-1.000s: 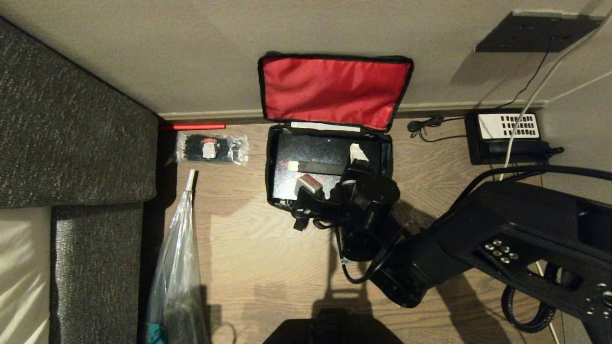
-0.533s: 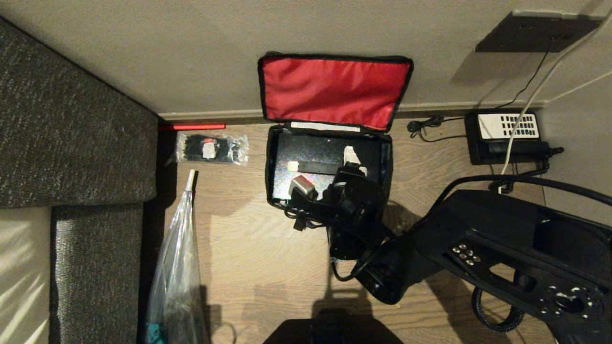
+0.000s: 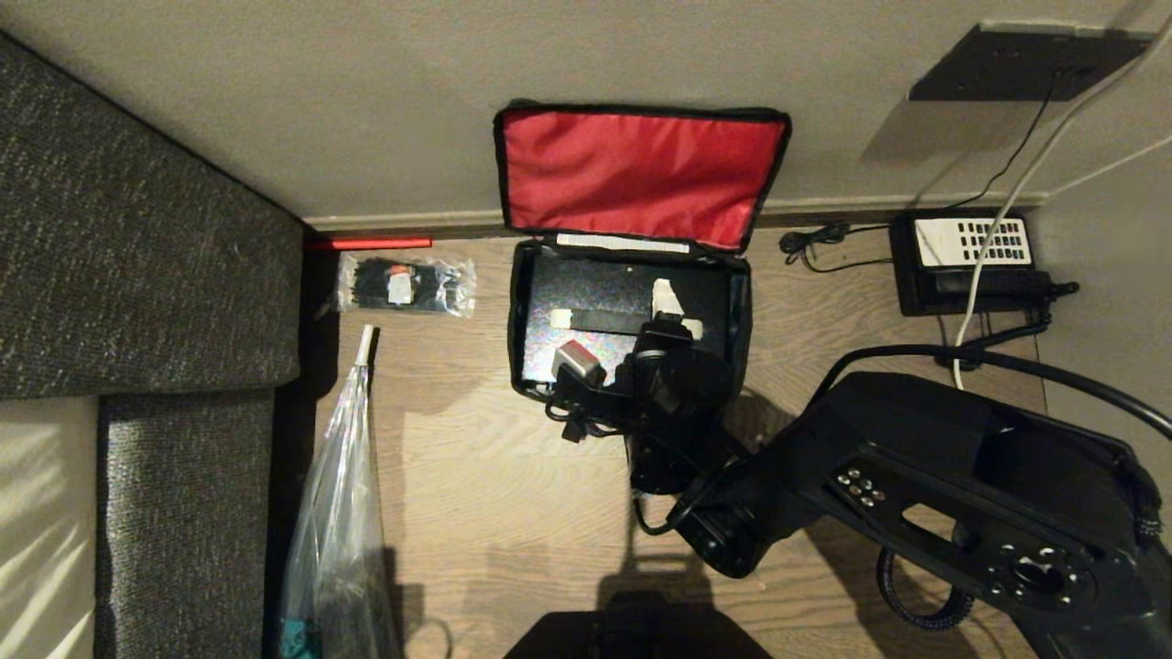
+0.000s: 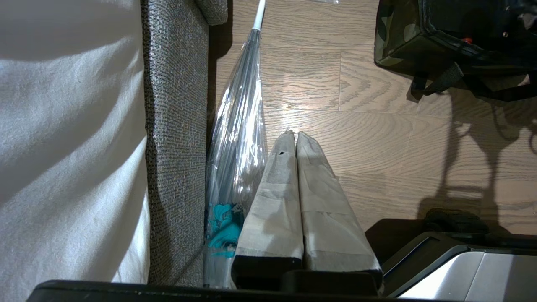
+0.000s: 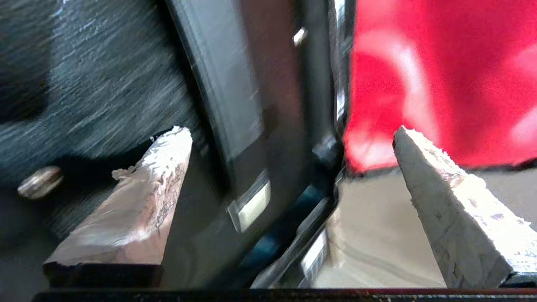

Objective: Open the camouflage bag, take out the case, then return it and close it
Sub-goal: Grip the handle

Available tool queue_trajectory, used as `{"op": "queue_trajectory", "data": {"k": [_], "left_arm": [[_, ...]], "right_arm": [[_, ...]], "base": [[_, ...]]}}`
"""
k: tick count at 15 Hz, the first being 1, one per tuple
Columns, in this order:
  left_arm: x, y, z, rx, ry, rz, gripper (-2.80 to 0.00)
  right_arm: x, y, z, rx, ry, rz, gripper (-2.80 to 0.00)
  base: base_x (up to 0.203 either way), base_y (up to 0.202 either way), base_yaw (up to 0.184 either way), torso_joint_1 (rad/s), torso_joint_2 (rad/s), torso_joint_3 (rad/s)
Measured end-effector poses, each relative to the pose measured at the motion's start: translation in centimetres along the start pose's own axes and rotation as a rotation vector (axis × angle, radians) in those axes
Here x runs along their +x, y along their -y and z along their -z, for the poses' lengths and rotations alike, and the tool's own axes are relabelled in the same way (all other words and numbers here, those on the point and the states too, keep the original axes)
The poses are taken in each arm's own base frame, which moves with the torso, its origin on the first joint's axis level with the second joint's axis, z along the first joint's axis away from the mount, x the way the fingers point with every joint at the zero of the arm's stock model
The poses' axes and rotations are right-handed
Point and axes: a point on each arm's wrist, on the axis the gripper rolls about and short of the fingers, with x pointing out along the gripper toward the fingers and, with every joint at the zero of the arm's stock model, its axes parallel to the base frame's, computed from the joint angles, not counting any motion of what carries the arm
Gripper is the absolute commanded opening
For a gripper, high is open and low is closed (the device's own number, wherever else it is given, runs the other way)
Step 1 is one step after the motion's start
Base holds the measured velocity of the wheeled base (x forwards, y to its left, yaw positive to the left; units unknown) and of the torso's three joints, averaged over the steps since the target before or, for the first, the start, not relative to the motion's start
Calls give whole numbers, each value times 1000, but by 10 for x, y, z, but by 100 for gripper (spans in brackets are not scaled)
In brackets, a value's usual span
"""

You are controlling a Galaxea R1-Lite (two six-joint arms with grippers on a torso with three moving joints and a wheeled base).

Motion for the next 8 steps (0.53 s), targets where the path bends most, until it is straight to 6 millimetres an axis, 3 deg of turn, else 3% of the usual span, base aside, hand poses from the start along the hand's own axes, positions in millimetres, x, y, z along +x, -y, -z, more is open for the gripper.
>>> {"op": "queue_trajectory", "data": {"k": [8], "left_arm": [[0,0,0,0,0,0,-280]], "right_arm": [[33,9,4,-19,36,92,0]], "base": [[0,0,0,0,0,0]]}}
